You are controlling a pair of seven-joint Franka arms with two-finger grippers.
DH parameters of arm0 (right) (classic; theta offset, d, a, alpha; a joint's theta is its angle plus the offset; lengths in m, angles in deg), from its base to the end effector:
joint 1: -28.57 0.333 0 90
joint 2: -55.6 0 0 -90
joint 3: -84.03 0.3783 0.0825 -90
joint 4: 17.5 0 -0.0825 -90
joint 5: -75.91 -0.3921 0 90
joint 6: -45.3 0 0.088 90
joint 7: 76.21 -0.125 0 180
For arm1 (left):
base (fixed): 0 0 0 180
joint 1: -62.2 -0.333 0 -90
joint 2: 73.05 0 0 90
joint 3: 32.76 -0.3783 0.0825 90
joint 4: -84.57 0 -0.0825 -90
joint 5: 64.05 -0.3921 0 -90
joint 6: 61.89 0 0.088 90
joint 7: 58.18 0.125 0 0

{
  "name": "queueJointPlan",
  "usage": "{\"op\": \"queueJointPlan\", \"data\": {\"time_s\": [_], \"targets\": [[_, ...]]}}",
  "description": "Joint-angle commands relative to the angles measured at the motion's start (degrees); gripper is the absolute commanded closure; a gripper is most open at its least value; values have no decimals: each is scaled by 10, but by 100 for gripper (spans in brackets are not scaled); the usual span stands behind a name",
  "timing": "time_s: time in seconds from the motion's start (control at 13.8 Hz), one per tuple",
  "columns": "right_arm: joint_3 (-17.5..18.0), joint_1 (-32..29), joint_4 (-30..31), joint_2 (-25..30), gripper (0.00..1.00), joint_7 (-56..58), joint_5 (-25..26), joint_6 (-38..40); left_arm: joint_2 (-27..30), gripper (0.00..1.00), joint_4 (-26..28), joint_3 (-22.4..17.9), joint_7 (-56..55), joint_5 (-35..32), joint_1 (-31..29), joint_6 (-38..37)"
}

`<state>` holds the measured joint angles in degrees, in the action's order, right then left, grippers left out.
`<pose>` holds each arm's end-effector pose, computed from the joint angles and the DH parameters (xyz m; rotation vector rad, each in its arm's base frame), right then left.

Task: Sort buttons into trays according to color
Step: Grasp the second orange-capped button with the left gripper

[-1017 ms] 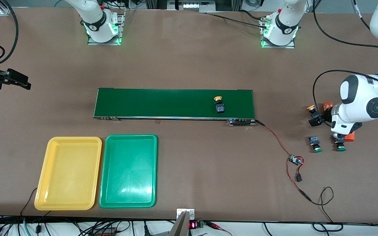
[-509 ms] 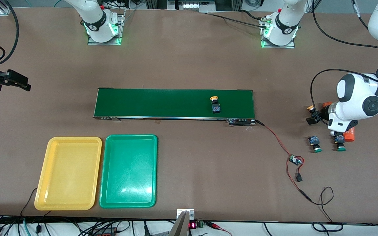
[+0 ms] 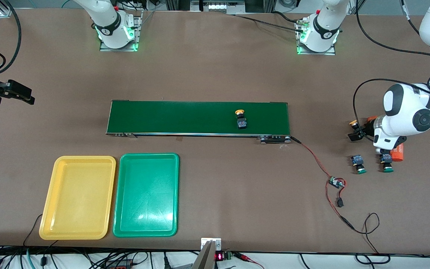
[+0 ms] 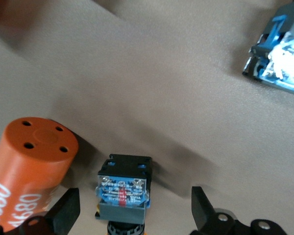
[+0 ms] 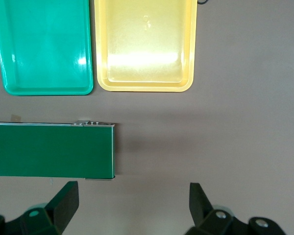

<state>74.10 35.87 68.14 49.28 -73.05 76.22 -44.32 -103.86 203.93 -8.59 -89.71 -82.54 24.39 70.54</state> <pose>0.6003 -0.0218 0.6414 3.1185 0.0156 -0.0630 0.5650 0.1502 0.1954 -2.9677 -0.8631 0.3682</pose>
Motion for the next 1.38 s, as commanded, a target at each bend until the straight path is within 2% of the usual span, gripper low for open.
{"op": "queueJointPlan", "data": {"time_s": [0.0,0.29,0.36,0.44,0.51,0.58,0.8,1.02,1.31], "targets": [[0,-3,9,7,0,1,1,-6,-2,0,3,7,4,-17,-11,6],[-2,-2,9,6,0,0,-2,-6,0,2,1,8,4,-16,-11,6],[-2,-2,9,6,0,0,-1,-7,2,25,-1,9,3,-16,-11,0],[-2,-2,9,6,0,1,-1,-6,2,63,-2,9,2,-16,-10,-2],[-2,-3,9,4,0,1,-1,-5,2,69,-3,10,2,-16,-10,-2],[-2,-3,9,4,0,1,-1,-3,1,68,-2,10,3,-16,-10,-2],[-2,-2,5,2,0,1,-2,-10,5,78,-3,11,4,-17,-10,-3],[-2,-2,4,2,0,0,-4,-12,25,81,-4,15,3,-17,-6,-10],[-3,-5,4,0,0,1,-6,-13,61,81,-33,82,1,-15,-8,-103]]}}
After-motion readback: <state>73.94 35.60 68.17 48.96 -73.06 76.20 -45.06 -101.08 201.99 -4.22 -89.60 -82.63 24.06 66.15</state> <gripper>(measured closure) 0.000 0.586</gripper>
